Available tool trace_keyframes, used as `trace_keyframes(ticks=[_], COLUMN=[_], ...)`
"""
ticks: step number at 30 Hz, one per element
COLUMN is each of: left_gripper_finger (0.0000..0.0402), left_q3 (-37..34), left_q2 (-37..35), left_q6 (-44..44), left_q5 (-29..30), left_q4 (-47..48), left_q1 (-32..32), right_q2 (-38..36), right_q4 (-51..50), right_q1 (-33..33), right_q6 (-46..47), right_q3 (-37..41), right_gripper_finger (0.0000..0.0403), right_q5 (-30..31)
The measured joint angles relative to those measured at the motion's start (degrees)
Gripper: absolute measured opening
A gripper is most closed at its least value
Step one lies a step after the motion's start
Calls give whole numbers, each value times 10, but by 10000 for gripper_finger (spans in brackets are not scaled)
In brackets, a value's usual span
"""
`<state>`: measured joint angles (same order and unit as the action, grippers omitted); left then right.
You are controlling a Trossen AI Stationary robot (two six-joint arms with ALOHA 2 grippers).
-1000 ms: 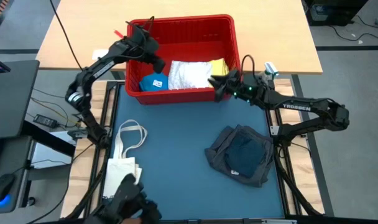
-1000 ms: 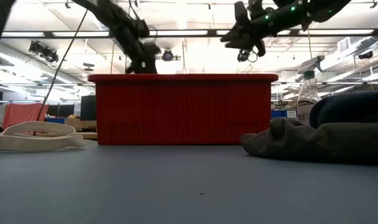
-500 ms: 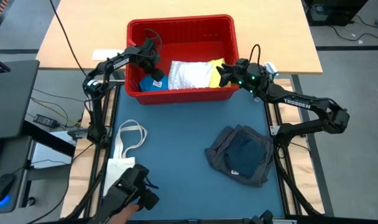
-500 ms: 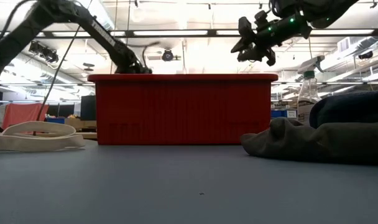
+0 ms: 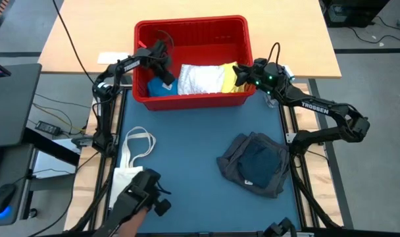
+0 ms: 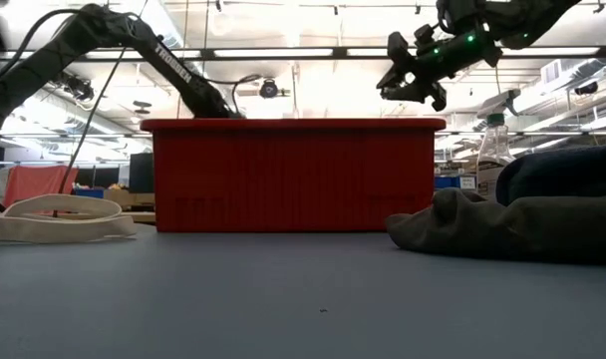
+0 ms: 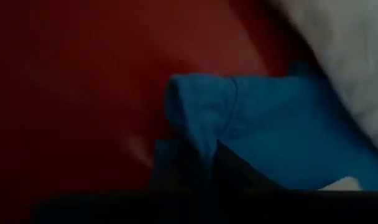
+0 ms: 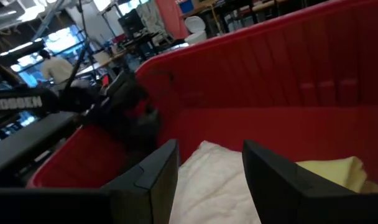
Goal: Fold Laundry from Bin
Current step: Remove the blue shorts from the bin
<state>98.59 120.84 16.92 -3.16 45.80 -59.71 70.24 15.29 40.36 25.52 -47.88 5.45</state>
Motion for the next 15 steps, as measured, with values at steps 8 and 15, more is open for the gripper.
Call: trace_keyframes(ticks=[8, 15], left_gripper_finger=[9, 9], left_q3=[242, 313], left_q2=[-34, -165], left_q6=[6, 38], left_q5=[9, -53], left_q4=[104, 105], left_q1=[20, 90], right_q2=[0, 0], right_q4=[0, -8], right_q1=[0, -18], right_q6=[39, 40], right_q3=[0, 0], right_gripper_finger=[185, 185], right_q5=[-104, -217])
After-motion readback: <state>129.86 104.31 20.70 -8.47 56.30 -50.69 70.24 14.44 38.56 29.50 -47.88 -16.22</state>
